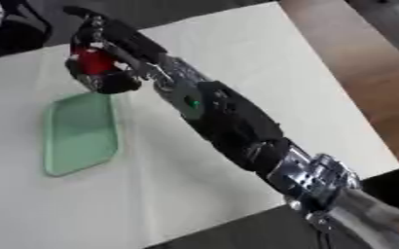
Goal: Pick up objects on the table and place them in the box.
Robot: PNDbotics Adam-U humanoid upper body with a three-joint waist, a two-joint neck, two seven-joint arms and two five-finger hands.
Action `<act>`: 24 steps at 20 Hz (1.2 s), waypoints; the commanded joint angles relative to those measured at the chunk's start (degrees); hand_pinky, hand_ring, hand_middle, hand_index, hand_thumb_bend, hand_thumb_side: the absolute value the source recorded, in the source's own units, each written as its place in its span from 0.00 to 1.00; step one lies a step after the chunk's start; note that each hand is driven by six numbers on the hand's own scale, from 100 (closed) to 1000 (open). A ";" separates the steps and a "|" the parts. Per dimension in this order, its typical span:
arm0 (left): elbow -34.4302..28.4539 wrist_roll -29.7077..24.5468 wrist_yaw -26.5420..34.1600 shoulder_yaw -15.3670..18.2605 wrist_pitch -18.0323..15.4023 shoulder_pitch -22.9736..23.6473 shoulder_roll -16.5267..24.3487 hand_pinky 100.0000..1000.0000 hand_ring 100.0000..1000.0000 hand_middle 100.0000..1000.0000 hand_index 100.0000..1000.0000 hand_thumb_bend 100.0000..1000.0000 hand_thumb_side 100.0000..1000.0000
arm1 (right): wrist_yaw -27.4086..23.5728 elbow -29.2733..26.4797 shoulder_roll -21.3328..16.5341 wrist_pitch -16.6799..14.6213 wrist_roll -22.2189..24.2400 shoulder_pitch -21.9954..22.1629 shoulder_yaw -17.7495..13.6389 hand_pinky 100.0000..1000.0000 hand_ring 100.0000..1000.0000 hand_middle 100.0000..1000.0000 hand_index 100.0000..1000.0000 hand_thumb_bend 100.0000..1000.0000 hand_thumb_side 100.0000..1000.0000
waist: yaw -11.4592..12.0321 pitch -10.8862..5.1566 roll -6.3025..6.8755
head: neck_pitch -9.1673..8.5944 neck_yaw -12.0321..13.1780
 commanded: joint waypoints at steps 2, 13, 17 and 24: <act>-0.81 -0.20 0.32 0.00 -0.63 -1.78 -0.12 0.40 0.39 0.55 0.64 0.34 0.73 | -1.84 -2.15 0.21 -0.25 1.70 -1.85 0.55 0.00 1.00 0.00 0.00 0.00 0.01 | 0.60 -0.65 -0.26 | -0.98 -1.15; -0.81 -0.12 0.28 0.01 -1.79 -4.09 -1.96 0.42 0.40 0.55 0.64 0.35 0.73 | -3.04 -1.85 0.79 -1.36 3.28 -1.96 0.82 0.00 1.00 0.00 0.00 0.00 0.02 | 2.49 0.21 -0.66 | -2.25 -1.84; -0.81 -0.11 0.41 -0.08 -2.03 -4.75 -2.56 0.42 0.40 0.55 0.64 0.35 0.73 | -2.16 -0.45 0.88 -1.77 3.49 -1.86 0.47 0.00 1.00 0.00 0.00 0.00 0.03 | 2.99 0.69 -0.61 | -3.03 -2.15; -0.81 -0.04 0.60 -0.10 -2.35 -5.41 -3.26 0.42 0.40 0.55 0.65 0.35 0.73 | 2.23 1.70 0.81 -5.62 2.25 -1.71 -0.02 0.00 1.00 0.13 0.47 0.05 0.42 | 3.63 1.48 -0.37 | -3.48 -2.34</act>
